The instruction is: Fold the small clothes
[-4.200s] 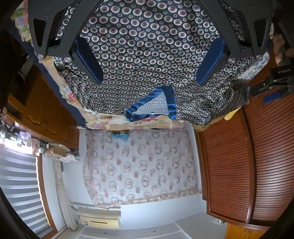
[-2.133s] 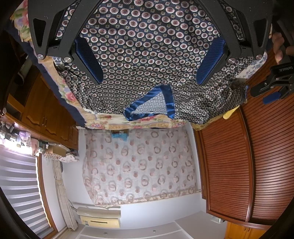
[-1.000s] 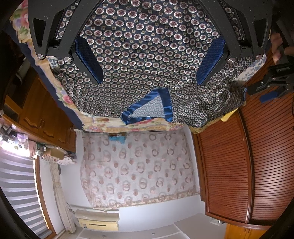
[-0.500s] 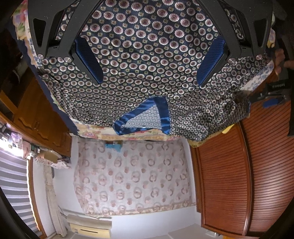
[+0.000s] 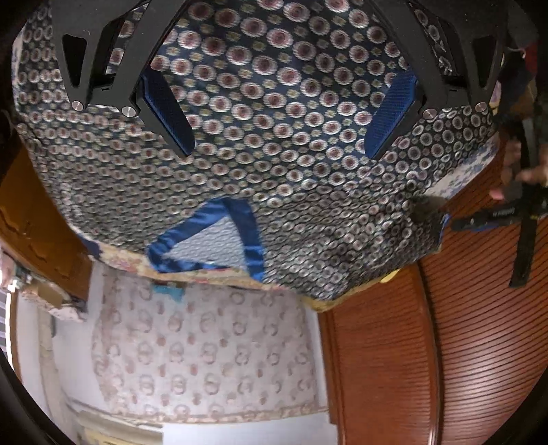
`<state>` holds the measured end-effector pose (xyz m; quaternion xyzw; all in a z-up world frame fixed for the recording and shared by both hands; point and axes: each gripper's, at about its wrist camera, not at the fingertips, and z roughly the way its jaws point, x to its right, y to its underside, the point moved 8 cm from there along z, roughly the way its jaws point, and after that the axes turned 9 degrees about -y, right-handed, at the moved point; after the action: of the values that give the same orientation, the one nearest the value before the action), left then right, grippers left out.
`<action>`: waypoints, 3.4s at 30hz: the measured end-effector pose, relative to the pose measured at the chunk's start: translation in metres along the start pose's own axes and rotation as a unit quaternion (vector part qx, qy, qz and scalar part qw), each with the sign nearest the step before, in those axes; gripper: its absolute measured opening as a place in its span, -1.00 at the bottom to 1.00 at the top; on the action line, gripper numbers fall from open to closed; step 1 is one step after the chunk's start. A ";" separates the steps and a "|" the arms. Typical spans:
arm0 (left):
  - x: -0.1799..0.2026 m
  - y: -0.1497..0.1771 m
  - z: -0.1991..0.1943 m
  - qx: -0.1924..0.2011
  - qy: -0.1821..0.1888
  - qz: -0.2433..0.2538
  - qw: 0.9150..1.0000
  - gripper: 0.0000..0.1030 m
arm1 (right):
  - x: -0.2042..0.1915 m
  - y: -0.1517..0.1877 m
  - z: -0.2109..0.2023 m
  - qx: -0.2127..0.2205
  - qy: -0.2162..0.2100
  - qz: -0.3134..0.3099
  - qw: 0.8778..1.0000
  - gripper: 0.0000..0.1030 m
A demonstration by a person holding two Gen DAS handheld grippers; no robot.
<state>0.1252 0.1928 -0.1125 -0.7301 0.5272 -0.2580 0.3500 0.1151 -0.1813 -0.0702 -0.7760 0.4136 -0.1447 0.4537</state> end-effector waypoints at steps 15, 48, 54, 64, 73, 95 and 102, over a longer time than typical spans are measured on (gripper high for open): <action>-0.011 0.016 0.052 -0.084 0.067 -0.020 0.994 0.32 | -0.027 0.018 0.040 -0.066 -0.024 -0.047 0.996 0.92; 0.150 -0.064 -0.045 0.016 0.171 0.158 0.972 -0.87 | -0.018 0.017 0.038 -0.054 -0.031 -0.019 0.998 0.91; 0.137 -0.048 -0.053 0.006 0.165 0.161 0.973 -0.34 | -0.017 0.017 0.036 -0.050 -0.034 -0.016 0.998 0.91; 0.073 0.001 -0.015 -0.043 0.108 0.136 0.984 0.22 | -0.018 0.016 0.034 -0.048 -0.034 -0.017 0.998 0.91; 0.043 0.029 0.007 -0.054 0.076 0.112 0.989 0.22 | -0.036 -0.014 0.035 -0.041 -0.064 -0.044 0.996 0.70; 0.041 0.041 0.045 -0.085 0.079 0.131 0.984 0.32 | -0.137 -0.091 0.172 -0.102 -0.211 -0.108 0.966 -0.07; 0.041 0.040 0.046 -0.085 0.082 0.130 0.984 0.36 | -0.154 -0.079 0.189 -0.129 -0.223 -0.133 0.957 -0.11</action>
<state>0.1489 0.1571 -0.1718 -0.6584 0.6647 -0.2236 0.2733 0.1735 0.0679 -0.0847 -0.8886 0.2101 0.0280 0.4069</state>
